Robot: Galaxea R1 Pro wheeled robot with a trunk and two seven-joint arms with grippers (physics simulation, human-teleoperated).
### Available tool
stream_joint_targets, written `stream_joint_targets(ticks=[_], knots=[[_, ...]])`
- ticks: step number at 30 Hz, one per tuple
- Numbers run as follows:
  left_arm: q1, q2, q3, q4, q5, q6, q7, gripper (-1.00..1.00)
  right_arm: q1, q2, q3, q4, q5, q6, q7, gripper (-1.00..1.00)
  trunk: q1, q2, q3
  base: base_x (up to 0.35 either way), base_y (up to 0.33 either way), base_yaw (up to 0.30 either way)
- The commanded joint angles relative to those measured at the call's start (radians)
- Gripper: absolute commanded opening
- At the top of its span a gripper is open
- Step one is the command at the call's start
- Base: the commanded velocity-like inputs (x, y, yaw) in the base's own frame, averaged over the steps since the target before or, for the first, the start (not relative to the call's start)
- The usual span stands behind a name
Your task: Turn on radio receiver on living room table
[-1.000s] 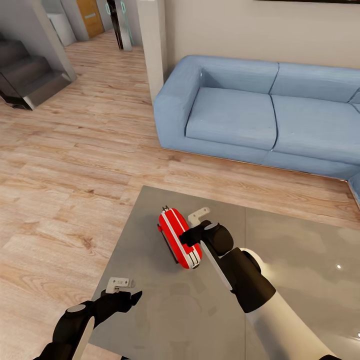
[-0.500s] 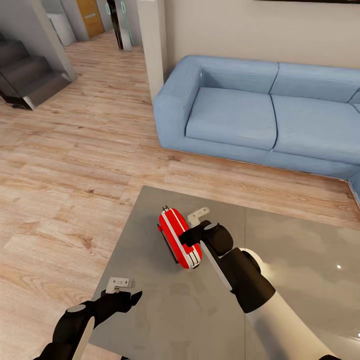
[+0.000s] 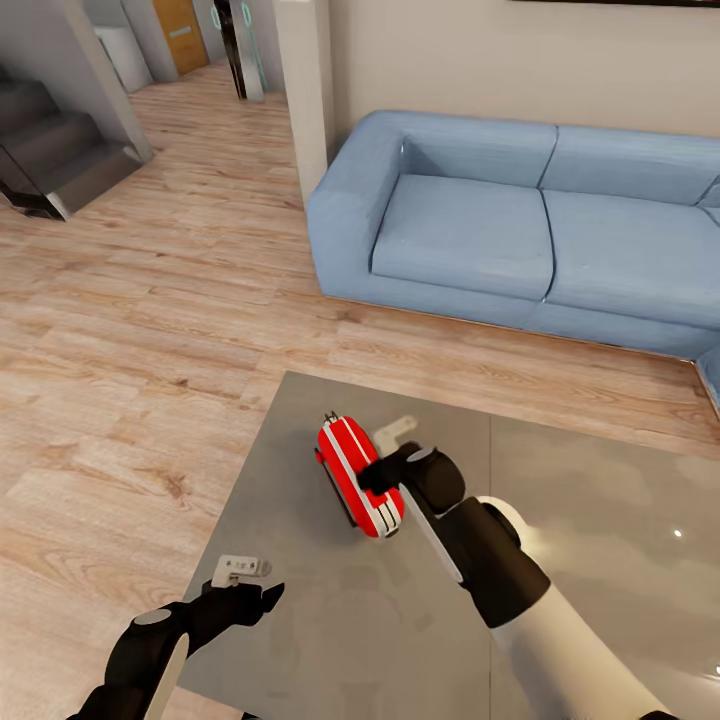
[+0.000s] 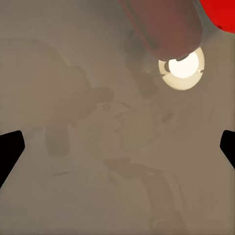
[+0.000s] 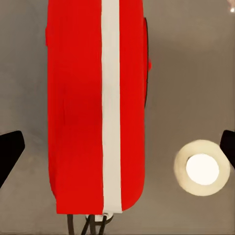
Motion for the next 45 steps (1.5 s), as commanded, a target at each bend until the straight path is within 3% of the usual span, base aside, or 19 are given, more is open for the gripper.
stream_joint_targets(ticks=[1, 5, 14, 15, 27, 31, 37, 45], knots=[[0.0, 0.0, 0.0, 0.0, 0.0, 0.0, 0.0, 1.0, 0.0, 0.001, 0.001, 0.006, 0.001, 0.0, 0.006, 1.0, 0.0, 0.0, 0.0, 0.0, 0.0, 0.0], [0.0, 0.0, 0.0, 0.0, 0.0, 0.0, 0.0, 1.0, 0.001, 0.006, 0.005, 0.018, 0.002, 0.001, 0.01, 1.0, 0.0, 0.0, 0.0, 0.0, 0.0, 0.0], [0.0, 0.0, -0.001, 0.0, 0.0, -0.001, 0.0, 1.0, 0.0, 0.057, 0.051, 0.015, 0.017, 0.008, -0.002, 1.0, 0.0, 0.0, 0.0, 0.0, 0.0, 0.0], [0.0, 0.0, -0.001, 0.0, 0.0, -0.001, 0.0, 1.0, 0.0, 0.085, 0.066, 0.015, 0.017, 0.008, -0.003, 1.0, 0.0, 0.0, 0.0, 0.0, 0.0, 0.0], [0.0, 0.0, -0.001, 0.0, -0.001, -0.001, 0.0, 1.0, 0.0, 0.085, 0.058, 0.026, 0.01, 0.008, -0.005, 1.0, 0.0, 0.0, 0.0, 0.0, 0.0, 0.0], [0.0, 0.0, -0.001, 0.0, -0.001, -0.001, 0.0, 1.0, 0.0, 0.085, 0.043, 0.029, 0.009, 0.008, -0.005, 1.0, 0.0, 0.0, 0.0, 0.0, 0.0, 0.0], [0.0, 0.0, -0.001, 0.0, -0.001, 0.0, 0.001, 1.0, 0.0, 0.084, -0.01, 0.046, 0.009, 0.008, -0.003, 1.0, 0.0, 0.0, 0.0, 0.0, 0.0, 0.0], [0.0, 0.0, -0.001, 0.0, -0.001, 0.001, 0.001, 1.0, 0.0, 0.085, -0.026, 0.11, 0.01, 0.008, -0.007, 1.0, 0.0, 0.0, 0.0, 0.0, 0.0, 0.0]])
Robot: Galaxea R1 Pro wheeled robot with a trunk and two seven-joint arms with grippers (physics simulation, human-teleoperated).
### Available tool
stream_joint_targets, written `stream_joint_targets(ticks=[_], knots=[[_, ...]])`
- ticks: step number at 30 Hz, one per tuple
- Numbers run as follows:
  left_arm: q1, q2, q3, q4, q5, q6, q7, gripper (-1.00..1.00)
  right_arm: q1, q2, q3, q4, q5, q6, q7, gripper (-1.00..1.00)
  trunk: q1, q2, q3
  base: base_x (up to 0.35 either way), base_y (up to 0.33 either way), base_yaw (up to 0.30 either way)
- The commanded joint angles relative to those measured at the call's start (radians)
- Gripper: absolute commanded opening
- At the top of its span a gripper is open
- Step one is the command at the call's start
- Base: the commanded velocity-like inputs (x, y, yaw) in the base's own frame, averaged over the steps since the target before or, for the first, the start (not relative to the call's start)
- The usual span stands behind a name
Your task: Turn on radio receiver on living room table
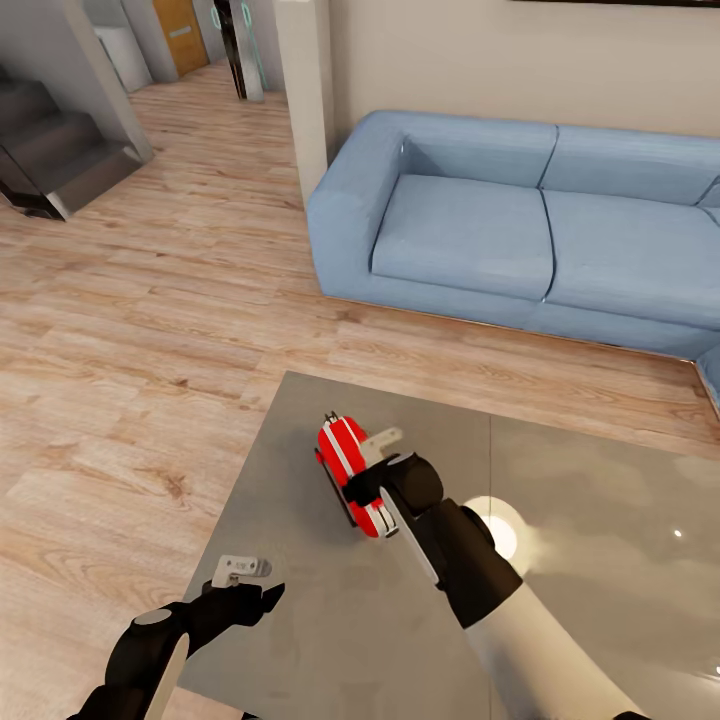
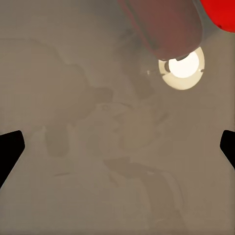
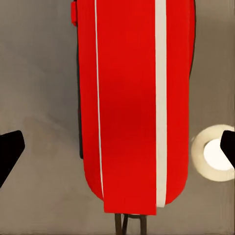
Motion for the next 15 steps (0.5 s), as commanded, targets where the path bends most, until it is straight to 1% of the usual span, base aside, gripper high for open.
stream_joint_targets(ticks=[1, 8, 15], knots=[[0.0, 0.0, 0.0, 0.0, 0.0, 0.0, 0.0, 1.0, 0.0, 0.0, 0.0, 0.008, 0.002, 0.0, 0.0, 1.0, 0.0, 0.0, 0.0, 0.0, 0.0, 0.0], [0.0, 0.0, 0.0, 0.0, 0.0, -0.001, 0.001, 1.0, 0.0, 0.0, 0.001, 0.054, 0.037, 0.0, -0.002, 1.0, 0.0, 0.0, 0.0, 0.0, 0.0, 0.0], [0.0, 0.0, 0.0, 0.0, -0.001, -0.002, 0.0, 1.0, -0.007, 0.0, 0.001, 0.108, 0.043, -0.021, -0.002, 1.0, 0.0, 0.0, 0.0, 0.0, 0.0, 0.0]])
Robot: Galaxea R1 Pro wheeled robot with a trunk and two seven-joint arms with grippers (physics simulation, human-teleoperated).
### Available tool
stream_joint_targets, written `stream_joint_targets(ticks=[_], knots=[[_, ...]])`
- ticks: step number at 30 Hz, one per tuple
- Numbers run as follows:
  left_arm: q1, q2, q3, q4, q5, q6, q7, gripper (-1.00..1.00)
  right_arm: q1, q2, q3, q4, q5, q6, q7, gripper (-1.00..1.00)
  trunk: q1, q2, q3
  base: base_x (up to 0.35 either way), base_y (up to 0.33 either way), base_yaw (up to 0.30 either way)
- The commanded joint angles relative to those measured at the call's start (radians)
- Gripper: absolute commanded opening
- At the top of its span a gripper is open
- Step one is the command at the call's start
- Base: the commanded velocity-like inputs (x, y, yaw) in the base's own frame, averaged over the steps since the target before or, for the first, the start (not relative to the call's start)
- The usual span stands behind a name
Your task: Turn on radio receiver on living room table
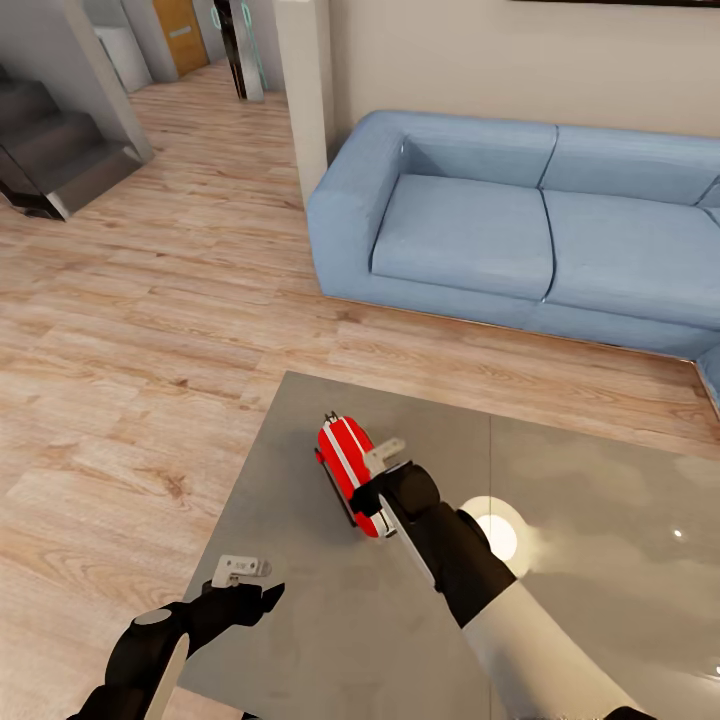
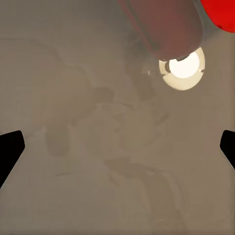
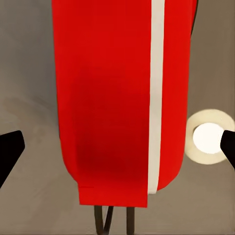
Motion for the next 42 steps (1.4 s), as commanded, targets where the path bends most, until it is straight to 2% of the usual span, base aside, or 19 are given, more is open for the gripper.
stream_joint_targets(ticks=[1, 15, 19, 24, 42], knots=[[0.0, 0.0, 0.0, 0.0, 0.0, 0.0, 0.0, 1.0, 0.0, 0.0, 0.0, 0.002, 0.0, -0.001, 0.0, 1.0, 0.0, 0.0, 0.0, 0.0, 0.0, 0.0], [0.0, 0.0, 0.0, 0.0, 0.0, -0.001, 0.0, 1.0, -0.003, 0.0, 0.0, 0.017, 0.0, -0.017, -0.002, 1.0, 0.0, 0.0, 0.0, 0.0, 0.0, 0.0], [0.0, 0.0, -0.001, 0.0, 0.001, -0.003, 0.0, 1.0, -0.02, 0.0, 0.0, 0.082, 0.001, -0.045, -0.004, 1.0, 0.0, 0.0, 0.0, 0.0, 0.0, 0.0], [0.0, -0.001, -0.001, 0.0, 0.001, -0.005, 0.0, 1.0, -0.026, 0.0, 0.0, 0.118, 0.002, -0.083, -0.007, 1.0, 0.0, 0.0, 0.0, 0.0, 0.0, 0.0], [0.0, -0.001, -0.001, 0.0, 0.0, -0.005, 0.0, 1.0, -0.026, 0.0, 0.005, 0.124, 0.004, -0.089, -0.019, 1.0, 0.0, 0.0, 0.0, 0.0, 0.0, 0.0]])
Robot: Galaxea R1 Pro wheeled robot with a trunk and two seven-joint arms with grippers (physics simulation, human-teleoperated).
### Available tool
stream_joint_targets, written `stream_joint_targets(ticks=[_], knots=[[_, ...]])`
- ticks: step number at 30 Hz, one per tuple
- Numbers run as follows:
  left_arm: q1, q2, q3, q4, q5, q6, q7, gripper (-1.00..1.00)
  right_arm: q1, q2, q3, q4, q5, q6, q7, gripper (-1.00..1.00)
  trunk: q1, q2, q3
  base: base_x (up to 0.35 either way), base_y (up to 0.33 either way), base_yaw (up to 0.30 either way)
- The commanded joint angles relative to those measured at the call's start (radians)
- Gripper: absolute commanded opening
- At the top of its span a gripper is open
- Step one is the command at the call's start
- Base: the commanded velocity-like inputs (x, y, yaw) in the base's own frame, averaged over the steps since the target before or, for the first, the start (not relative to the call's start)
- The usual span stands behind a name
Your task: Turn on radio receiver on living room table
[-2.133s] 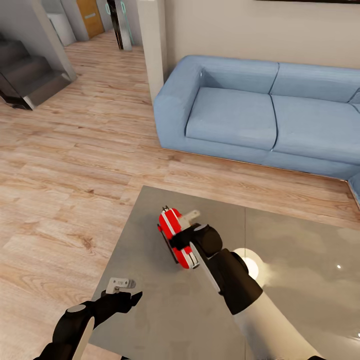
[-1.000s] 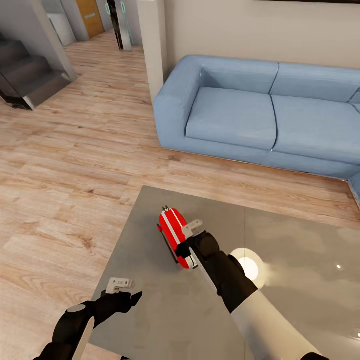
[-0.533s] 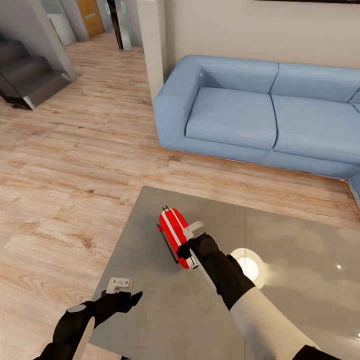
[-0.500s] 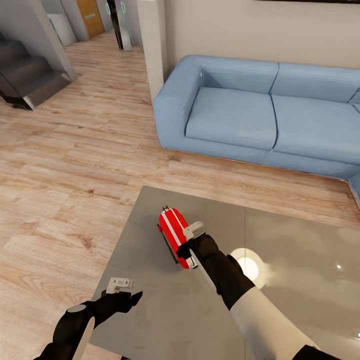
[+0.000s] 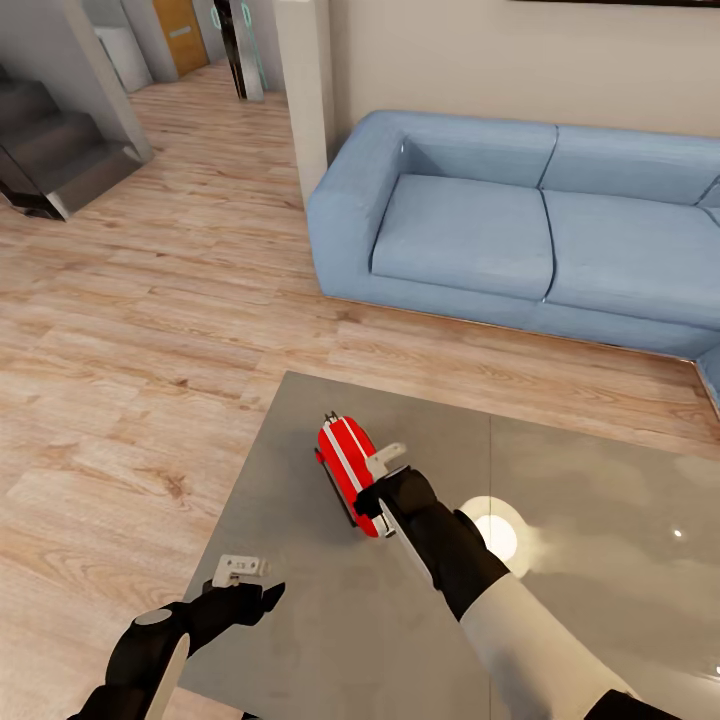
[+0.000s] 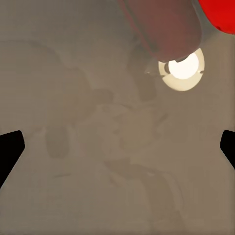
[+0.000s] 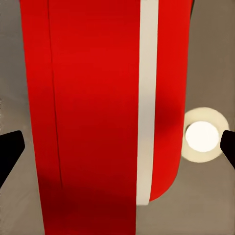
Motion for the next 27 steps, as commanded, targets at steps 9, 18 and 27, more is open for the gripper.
stream_joint_targets(ticks=[9, 18, 27], knots=[[0.0, 0.0, 0.0, 0.0, 0.0, 0.0, 0.0, 1.0, 0.0, 0.0, 0.005, 0.0, -0.003, 0.0, 0.002, 1.0, 0.0, 0.0, 0.0, 0.0, 0.0, 0.0], [0.0, 0.0, 0.0, 0.0, 0.0, 0.0, 0.0, 1.0, 0.0, 0.0, 0.005, 0.0, -0.005, 0.0, 0.002, 1.0, 0.0, 0.0, 0.0, 0.0, 0.0, 0.0], [0.0, 0.0, 0.0, 0.0, 0.0, 0.0, 0.0, 1.0, 0.0, 0.0, 0.005, 0.0, -0.003, -0.003, 0.002, 1.0, 0.0, 0.0, 0.0, 0.0, 0.0, 0.0]])
